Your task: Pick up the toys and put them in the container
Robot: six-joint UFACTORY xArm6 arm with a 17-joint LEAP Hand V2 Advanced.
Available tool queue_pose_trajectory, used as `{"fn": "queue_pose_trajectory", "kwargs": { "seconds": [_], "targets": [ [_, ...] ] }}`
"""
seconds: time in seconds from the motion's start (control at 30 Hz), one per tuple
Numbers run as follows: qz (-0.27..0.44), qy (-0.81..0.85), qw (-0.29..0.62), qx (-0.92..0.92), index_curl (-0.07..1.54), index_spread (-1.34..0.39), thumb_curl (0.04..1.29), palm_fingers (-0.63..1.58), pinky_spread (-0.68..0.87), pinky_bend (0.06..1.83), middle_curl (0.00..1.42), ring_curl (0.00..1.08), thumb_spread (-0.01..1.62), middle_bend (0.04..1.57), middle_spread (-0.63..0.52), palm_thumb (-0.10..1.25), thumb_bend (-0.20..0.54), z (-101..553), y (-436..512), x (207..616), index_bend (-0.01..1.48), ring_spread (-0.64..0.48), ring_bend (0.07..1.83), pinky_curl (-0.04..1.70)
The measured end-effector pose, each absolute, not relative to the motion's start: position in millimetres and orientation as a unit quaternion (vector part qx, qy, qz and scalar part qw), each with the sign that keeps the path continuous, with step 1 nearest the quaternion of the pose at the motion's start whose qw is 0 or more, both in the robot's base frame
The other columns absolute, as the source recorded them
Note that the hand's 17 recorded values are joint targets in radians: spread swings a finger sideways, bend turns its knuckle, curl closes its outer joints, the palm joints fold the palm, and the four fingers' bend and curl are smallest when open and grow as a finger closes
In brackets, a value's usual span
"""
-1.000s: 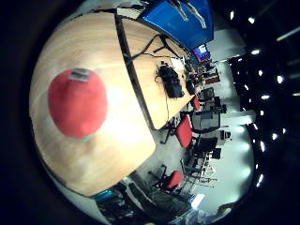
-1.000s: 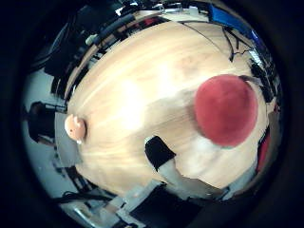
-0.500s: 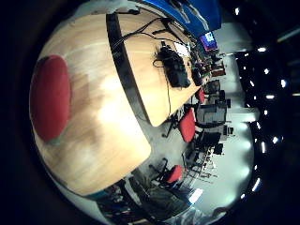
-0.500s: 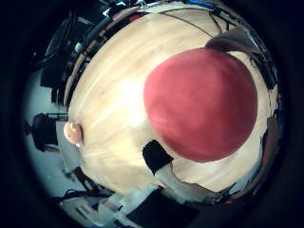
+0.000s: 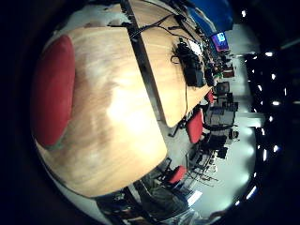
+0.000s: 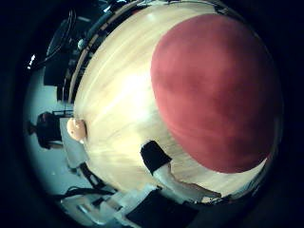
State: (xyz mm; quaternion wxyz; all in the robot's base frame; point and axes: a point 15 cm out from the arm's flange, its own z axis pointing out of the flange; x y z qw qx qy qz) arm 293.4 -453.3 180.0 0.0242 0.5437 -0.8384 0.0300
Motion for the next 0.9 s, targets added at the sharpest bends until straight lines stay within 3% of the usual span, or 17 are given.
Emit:
{"fn": "queue_pose_trajectory", "kwargs": {
  "seconds": [0.1,0.27,0.37,0.67,0.9],
  "targets": [
    [0.024,-0.838,0.024,0.544,0.17,-0.43,0.30,0.29,0.22,0.89,0.35,0.30,0.94,0.22,-0.12,0.23,-0.027,178,-452,293,0.08,-0.15,0.76,0.36],
    [0.018,-0.840,0.019,0.542,0.08,-0.44,0.31,0.53,-0.24,1.40,0.36,0.38,0.98,0.23,-0.19,0.31,-0.009,175,-448,295,0.00,-0.29,1.04,0.47],
    [0.006,-0.839,0.019,0.543,0.05,-0.45,0.32,0.60,-0.37,1.51,0.39,0.42,1.01,0.30,-0.25,0.39,0.005,170,-444,293,0.02,-0.34,1.16,0.50],
    [0.001,-0.842,0.015,0.539,0.05,-0.48,0.36,0.91,-0.44,1.49,0.51,0.48,1.10,0.59,-0.44,0.69,0.063,168,-444,292,0.15,-0.36,1.27,0.49],
    [0.004,-0.841,0.014,0.541,0.12,-0.52,0.39,1.10,-0.42,1.37,0.58,0.48,1.13,0.67,-0.48,0.86,0.094,174,-444,293,0.21,-0.34,1.21,0.47]
  ]
}}
